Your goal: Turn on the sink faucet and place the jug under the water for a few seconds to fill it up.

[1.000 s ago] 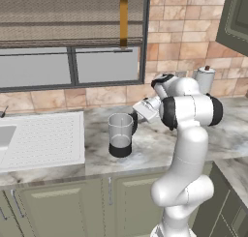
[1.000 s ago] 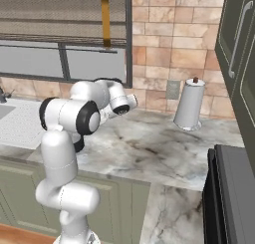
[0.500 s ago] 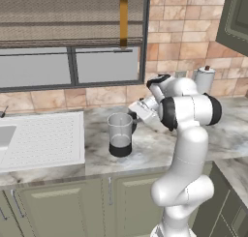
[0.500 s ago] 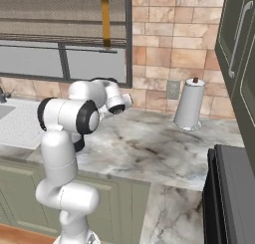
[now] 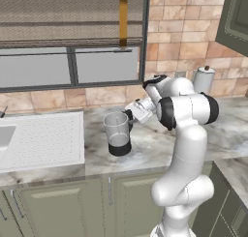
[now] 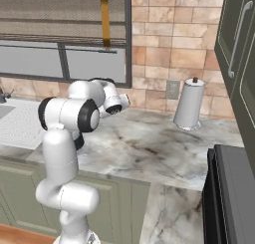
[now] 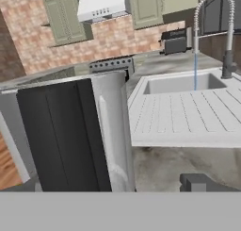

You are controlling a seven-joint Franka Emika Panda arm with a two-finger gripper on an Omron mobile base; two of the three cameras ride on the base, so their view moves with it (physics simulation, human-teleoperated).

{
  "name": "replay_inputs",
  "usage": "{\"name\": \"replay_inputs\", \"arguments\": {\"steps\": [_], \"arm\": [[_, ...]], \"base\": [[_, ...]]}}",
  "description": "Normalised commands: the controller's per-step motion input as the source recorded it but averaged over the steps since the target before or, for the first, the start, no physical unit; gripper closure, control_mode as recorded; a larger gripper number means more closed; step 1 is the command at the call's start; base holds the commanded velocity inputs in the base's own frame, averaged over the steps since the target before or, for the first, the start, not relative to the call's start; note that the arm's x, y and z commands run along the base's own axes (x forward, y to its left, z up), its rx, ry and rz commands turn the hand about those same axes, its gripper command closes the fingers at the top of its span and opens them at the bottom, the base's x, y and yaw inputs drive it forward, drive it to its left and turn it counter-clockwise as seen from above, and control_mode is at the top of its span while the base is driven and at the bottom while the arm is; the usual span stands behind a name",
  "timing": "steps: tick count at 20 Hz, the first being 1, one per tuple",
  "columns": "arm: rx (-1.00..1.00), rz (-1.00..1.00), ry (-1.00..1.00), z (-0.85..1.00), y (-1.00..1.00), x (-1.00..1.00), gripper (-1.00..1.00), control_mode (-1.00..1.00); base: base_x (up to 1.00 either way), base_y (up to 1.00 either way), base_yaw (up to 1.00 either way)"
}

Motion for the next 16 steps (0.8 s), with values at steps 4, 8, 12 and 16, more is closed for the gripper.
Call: {"name": "replay_inputs", "arguments": {"steps": [4, 8, 12, 16], "arm": [[0.0, 0.0, 0.03, -0.27, 0.44, 0.0, 1.0, -1.0], [0.0, 0.0, 0.0, -0.17, 0.18, 0.0, 1.0, -1.0], [0.0, 0.0, 0.02, -0.09, 0.05, 0.0, 1.0, -1.0], [0.0, 0.0, 0.06, -0.03, 0.0, 0.0, 1.0, -1.0]], "base": [[0.0, 0.0, 0.0], [0.0, 0.0, 0.0], [0.0, 0.0, 0.0], [0.0, 0.0, 0.0]]}}
